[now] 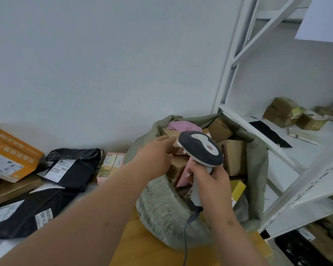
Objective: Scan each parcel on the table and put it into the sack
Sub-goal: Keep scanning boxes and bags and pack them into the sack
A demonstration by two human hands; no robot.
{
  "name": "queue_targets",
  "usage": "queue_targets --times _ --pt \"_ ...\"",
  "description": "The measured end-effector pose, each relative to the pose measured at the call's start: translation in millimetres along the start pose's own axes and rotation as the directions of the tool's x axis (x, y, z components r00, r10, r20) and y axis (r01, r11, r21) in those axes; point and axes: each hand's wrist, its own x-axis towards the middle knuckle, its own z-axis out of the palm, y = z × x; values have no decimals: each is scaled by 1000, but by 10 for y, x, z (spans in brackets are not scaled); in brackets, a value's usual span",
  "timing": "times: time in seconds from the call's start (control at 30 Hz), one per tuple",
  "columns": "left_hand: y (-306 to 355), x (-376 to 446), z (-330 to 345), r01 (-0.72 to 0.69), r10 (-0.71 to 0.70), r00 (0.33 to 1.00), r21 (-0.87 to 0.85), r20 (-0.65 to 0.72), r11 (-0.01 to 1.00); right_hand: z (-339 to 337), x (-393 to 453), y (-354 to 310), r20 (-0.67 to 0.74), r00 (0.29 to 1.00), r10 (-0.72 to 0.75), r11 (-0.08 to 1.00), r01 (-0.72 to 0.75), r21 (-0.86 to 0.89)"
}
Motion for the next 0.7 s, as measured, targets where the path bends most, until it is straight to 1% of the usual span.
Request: queue_targets --times 0.07,0.1,0.2,0.27,0.37,0.43,0.5,0.6,0.7 --pt "-100 -110 21 31 -26 996 49 -85 998 53 18 56 40 999 30 999 -29 -28" --pt "-150 -167 13 63 -58 990 36 -129 997 86 23 78 58 997 44 998 -42 -39" --pt "-337 -362 -42 191 -201 955 -65 -219 979 246 1 97 161 984 72 995 -60 -74" --pt "-539 -516 -74 281 -304 922 -125 -241 951 403 -29 115 247 966 83 994 -64 -85" --pt "-903 -830 -93 419 -455 856 -186 -246 889 678 -104 190 354 930 96 988 -46 -147" --pt "-1160 -1065 -100 520 -554 794 -191 -250 832 880 -186 255 425 897 120 976 -29 -214" --pt "-1422 -1298 -103 619 -647 723 -187 -241 762 1078 -274 362 481 864 147 970 -29 -243" --pt "-1822 -1601 -86 730 -746 638 -160 -190 665 1360 -394 552 522 829 201 945 -24 -325" --pt "-2220 -1834 -55 786 -797 590 -136 -127 603 1666 -486 777 510 817 269 916 -53 -398"
